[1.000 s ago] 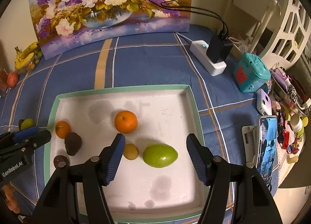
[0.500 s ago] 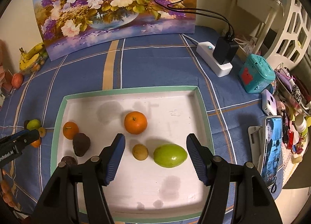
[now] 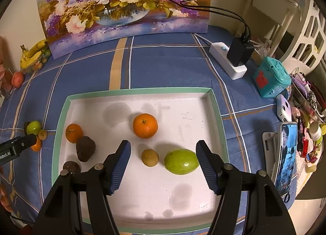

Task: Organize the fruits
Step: 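Move both open grippers back toward the fruits on the cloth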

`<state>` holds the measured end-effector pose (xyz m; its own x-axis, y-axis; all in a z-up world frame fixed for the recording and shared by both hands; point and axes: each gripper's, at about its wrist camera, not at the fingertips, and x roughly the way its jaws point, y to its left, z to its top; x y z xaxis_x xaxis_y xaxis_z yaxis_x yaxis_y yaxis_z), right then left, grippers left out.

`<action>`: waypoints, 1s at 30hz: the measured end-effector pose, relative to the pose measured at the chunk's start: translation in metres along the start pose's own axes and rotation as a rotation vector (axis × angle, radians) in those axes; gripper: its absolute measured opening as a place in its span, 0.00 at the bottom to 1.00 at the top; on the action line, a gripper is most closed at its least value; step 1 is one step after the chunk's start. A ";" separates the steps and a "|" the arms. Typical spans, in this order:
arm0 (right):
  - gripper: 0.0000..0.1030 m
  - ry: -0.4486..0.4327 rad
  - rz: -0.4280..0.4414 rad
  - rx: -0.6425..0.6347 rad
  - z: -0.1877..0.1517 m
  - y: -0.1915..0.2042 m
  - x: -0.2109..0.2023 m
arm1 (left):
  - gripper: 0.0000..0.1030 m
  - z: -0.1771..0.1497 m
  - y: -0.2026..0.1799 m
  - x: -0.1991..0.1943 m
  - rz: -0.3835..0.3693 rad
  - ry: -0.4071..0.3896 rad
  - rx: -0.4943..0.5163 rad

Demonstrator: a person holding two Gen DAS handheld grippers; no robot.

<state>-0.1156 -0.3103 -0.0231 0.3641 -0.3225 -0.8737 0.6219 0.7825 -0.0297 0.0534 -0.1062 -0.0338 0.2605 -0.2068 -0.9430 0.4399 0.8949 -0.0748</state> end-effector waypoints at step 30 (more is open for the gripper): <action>0.92 -0.064 0.030 -0.001 0.004 0.043 0.001 | 1.00 0.013 0.053 -0.025 0.153 -0.100 -0.029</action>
<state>-0.0863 -0.2791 -0.0230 0.4259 -0.3322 -0.8416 0.6092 0.7930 -0.0047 0.0813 -0.0586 -0.0097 0.4073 -0.1049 -0.9072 0.3645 0.9295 0.0561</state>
